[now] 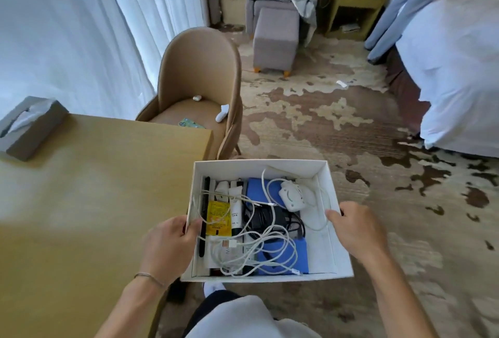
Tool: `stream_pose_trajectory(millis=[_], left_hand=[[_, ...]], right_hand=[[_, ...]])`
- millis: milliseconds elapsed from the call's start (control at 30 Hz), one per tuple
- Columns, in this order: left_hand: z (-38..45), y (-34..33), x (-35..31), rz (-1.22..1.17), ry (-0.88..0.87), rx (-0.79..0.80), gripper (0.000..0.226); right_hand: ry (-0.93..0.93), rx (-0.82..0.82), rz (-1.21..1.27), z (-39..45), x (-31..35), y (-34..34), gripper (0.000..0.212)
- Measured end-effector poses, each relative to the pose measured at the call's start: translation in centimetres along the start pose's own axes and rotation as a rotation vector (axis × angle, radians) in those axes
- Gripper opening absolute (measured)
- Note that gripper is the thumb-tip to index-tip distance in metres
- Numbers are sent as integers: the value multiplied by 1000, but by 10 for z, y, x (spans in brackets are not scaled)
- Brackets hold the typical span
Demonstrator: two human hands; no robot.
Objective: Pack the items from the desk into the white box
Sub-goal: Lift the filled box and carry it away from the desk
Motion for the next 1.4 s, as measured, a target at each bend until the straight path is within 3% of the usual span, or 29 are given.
stream_pose_trajectory(millis=[333,667,1100,1400], left_hand=[[-84,-83,-161,86,-370,48,59],[-178,-191,-310,119,-644,251,57],[-311,-350,-486,151,-1031,570,58],[-416,-439,-600,163,-1263,715,55]], right_hand=[[-295,-141,35,-76,-213,86,51],[-653,-298,58,-179,-393,149,48],[-1146,-432,73,-311,-568,189,44],[-1418,-513,146,-370,-645,225,46]])
Point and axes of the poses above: each hand's wrist, its own z-axis towards the middle knuckle, its own y-axis out of the back of the hand, x = y × z, the point moved 9 cm from there along z, towards the middle knuckle, and after that the axes turned 10 degrees about -x, right-handed, at the moved point
